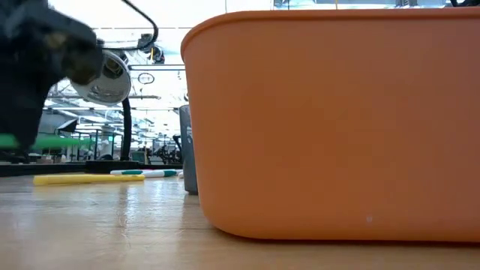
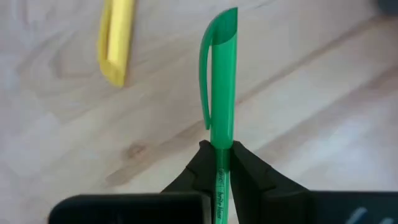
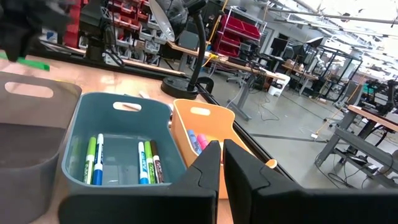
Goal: Pick & Place Markers
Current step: Put the green pen into the gray bin
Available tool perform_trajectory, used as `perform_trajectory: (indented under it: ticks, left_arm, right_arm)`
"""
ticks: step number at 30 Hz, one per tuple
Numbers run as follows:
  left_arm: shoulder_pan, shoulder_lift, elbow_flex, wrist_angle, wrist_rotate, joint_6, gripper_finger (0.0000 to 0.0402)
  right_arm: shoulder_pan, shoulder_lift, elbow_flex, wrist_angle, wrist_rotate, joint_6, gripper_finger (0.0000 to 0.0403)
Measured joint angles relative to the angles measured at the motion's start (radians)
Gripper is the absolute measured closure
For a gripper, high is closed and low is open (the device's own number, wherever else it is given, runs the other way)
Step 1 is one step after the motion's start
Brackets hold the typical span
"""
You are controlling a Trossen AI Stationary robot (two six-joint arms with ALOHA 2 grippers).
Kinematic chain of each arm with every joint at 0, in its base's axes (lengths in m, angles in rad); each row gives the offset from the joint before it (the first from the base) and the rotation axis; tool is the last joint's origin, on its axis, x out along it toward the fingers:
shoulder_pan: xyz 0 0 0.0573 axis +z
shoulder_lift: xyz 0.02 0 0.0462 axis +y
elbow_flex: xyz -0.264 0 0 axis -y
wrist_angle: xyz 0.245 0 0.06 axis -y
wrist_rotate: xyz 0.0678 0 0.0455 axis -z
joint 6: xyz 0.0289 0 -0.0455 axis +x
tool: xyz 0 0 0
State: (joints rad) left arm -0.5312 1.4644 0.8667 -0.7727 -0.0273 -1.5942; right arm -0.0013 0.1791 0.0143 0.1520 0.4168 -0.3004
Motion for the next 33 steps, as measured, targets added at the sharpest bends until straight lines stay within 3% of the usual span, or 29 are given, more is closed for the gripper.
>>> perform_trajectory:
  ticks: [8,18,25,28,33]
  left_arm:
    - [0.038,-0.056,0.134,-0.01,-0.113,0.222,0.0376]
    - [0.175,-0.057,0.312,0.047,-0.184,0.687,0.0377]
    - [0.284,-0.029,0.362,0.239,-0.134,1.069,0.0377]
    - [0.333,0.029,0.43,0.233,-0.054,1.144,0.0377]
    - [0.374,0.174,0.586,0.128,-0.019,1.27,0.0377]
  right_arm:
    - [0.0,0.0,0.0,0.0,0.0,0.0,0.0392]
    - [0.0,0.0,0.0,0.0,0.0,0.0,0.0392]
    - [0.0,0.0,0.0,0.0,0.0,0.0,0.0392]
    - [0.0,0.0,0.0,0.0,0.0,0.0,0.0392]
    - [0.0,0.0,0.0,0.0,0.0,0.0,0.0392]
